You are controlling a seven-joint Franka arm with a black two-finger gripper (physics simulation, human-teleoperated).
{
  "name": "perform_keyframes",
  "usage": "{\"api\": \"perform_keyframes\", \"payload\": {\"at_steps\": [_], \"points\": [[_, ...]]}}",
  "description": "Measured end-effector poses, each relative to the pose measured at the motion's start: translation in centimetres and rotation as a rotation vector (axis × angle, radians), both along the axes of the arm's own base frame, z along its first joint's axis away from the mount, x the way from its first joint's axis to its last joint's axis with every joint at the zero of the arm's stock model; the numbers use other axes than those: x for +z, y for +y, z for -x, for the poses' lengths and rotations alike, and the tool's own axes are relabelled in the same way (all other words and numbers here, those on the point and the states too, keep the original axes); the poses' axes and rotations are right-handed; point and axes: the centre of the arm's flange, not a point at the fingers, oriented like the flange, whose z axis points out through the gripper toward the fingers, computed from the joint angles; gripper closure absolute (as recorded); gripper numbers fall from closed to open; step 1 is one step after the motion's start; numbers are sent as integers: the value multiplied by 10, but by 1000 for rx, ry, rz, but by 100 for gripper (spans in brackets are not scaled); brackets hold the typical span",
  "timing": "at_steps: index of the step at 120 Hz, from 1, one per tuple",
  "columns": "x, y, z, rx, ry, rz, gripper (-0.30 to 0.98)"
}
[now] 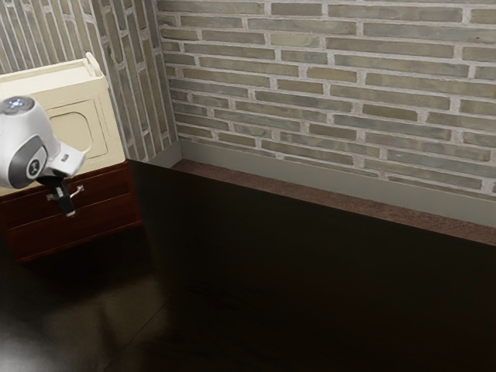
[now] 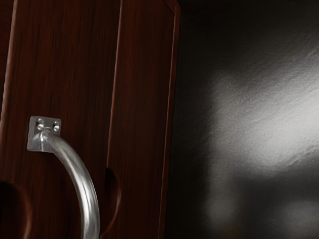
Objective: Pull the drawer handle with one arm to open the drawer
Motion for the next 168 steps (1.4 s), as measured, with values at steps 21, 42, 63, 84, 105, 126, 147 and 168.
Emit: {"api": "perform_keyframes", "payload": {"at_steps": [21,42,63,84,105,126,147,168], "points": [[-11,1,-1,27,2,12,0],[-23,1,-3,47,10,27,-1],[-25,-4,-5,59,7,33,0],[-17,-27,-9,39,3,33,3],[-5,-31,-1,55,-9,27,1],[0,-9,11,131,-19,29,1],[-14,-11,8,167,0,41,0],[-25,-15,6,184,10,47,-12]]}}
